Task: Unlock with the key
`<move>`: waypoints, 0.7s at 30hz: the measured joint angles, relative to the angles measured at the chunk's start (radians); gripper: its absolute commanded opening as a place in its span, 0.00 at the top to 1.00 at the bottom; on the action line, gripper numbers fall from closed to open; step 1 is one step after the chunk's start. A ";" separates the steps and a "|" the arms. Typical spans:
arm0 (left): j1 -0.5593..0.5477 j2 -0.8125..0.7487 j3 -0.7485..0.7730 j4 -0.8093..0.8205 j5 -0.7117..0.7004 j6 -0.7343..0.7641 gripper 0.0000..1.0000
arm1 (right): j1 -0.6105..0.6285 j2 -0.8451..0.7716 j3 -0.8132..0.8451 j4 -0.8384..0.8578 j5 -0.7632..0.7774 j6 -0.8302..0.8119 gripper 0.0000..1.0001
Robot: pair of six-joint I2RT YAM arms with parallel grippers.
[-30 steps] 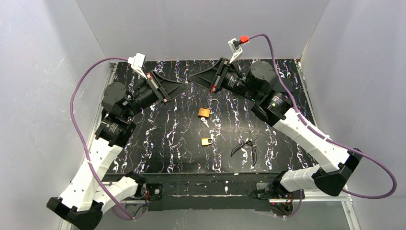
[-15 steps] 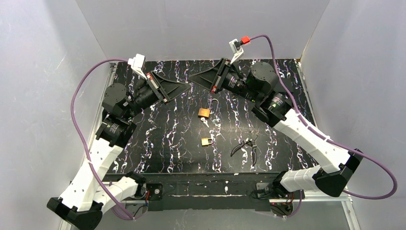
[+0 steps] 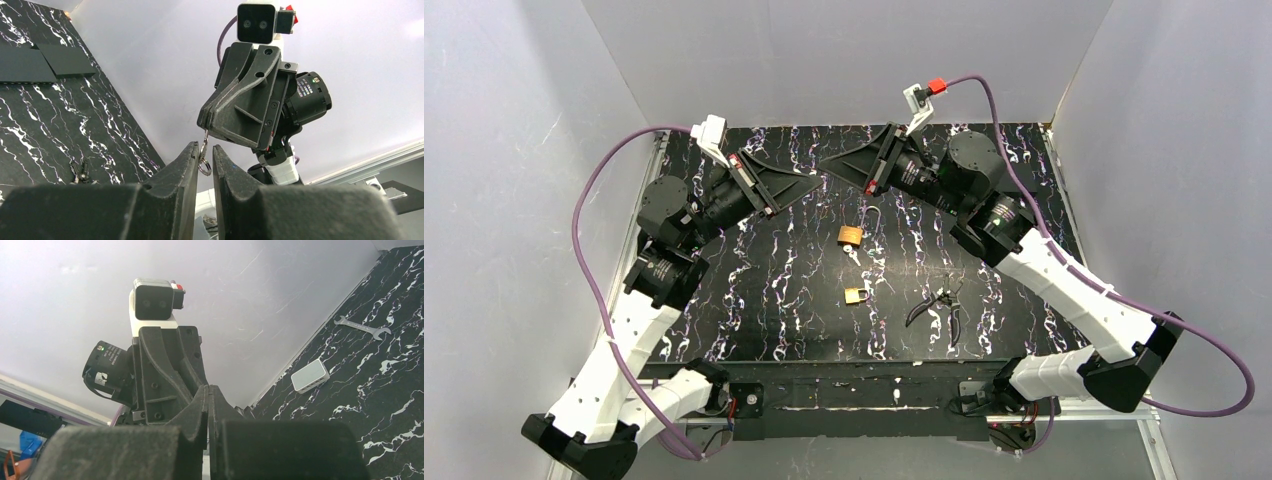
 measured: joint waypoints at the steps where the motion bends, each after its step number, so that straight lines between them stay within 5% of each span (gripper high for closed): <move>1: 0.000 -0.001 0.000 0.000 0.000 -0.001 0.86 | 0.000 -0.001 0.000 0.000 0.000 0.000 0.99; 6: 0.000 -0.002 0.000 -0.001 -0.001 -0.005 1.00 | 0.000 -0.006 -0.004 0.006 0.000 0.002 0.99; 15: 0.000 -0.002 0.000 0.000 0.000 -0.006 1.00 | 0.000 -0.012 -0.015 0.016 0.003 0.005 0.99; 16: 0.000 -0.002 0.000 0.000 0.000 -0.006 1.00 | 0.000 -0.012 -0.015 0.016 0.003 0.005 0.96; 19: 0.000 -0.002 0.000 0.001 -0.001 -0.006 1.00 | 0.000 -0.014 -0.016 0.016 0.004 0.003 0.54; 21: 0.000 -0.003 0.000 0.001 -0.002 -0.005 1.00 | 0.000 -0.022 -0.027 0.013 0.012 -0.001 0.40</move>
